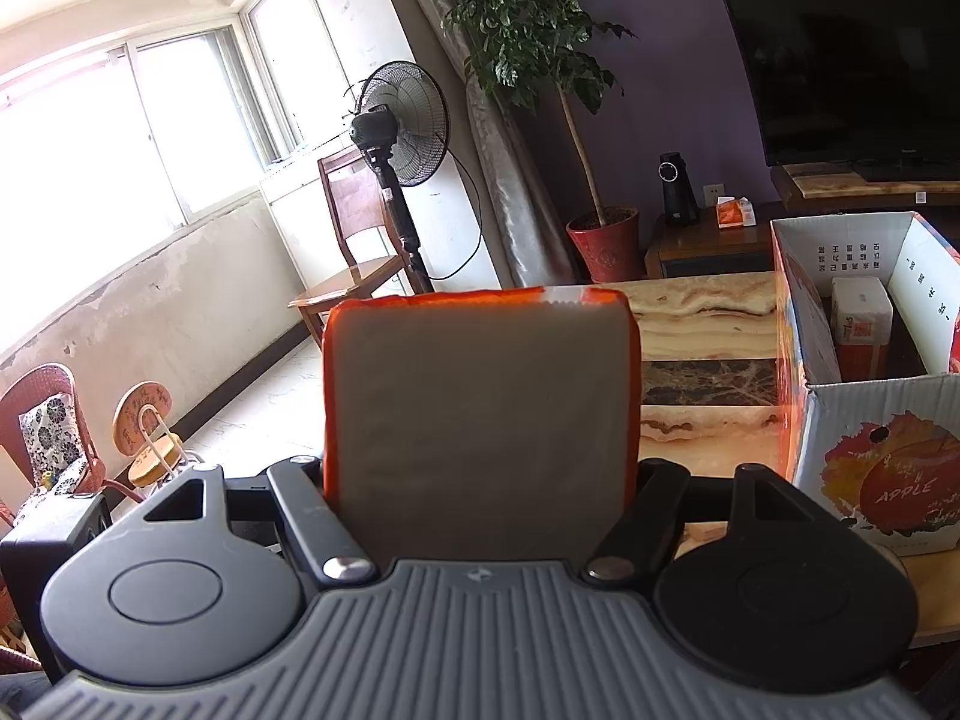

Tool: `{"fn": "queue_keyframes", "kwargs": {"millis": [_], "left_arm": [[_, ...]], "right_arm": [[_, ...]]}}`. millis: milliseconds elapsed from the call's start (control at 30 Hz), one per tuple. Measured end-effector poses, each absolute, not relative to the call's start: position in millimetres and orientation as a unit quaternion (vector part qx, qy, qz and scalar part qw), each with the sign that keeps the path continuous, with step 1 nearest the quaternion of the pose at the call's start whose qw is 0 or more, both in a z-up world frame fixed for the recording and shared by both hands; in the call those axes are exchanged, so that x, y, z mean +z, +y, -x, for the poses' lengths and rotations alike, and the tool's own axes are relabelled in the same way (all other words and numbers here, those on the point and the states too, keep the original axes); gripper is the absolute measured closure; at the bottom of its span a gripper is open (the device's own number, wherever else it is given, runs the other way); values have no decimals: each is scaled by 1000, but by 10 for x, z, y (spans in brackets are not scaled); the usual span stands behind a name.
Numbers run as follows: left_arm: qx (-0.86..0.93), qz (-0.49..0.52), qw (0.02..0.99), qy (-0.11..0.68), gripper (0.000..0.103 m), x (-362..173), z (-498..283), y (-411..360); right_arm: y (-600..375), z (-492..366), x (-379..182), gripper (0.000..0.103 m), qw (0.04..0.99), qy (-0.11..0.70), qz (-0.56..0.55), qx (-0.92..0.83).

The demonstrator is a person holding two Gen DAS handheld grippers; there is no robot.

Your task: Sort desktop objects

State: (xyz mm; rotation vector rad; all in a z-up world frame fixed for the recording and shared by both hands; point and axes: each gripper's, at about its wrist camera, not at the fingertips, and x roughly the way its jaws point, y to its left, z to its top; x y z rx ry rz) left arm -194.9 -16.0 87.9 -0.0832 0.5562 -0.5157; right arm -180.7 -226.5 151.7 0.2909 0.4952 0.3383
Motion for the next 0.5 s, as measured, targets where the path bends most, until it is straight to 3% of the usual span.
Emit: {"fn": "queue_keyframes", "kwargs": {"millis": [167, 333, 500], "left_arm": [[-252, 41, 929, 266, 39, 895, 1968, -155], [-252, 44, 931, 262, 61, 901, 1981, -148], [-259, 47, 929, 261, 62, 904, 1979, -151]], "right_arm": [[-2260, 1806, 1520, 29, 945, 243, -141, 168], [-2251, 1815, 1526, 29, 945, 243, -140, 168], [-2239, 1823, 1525, 29, 945, 242, -140, 168]]}}
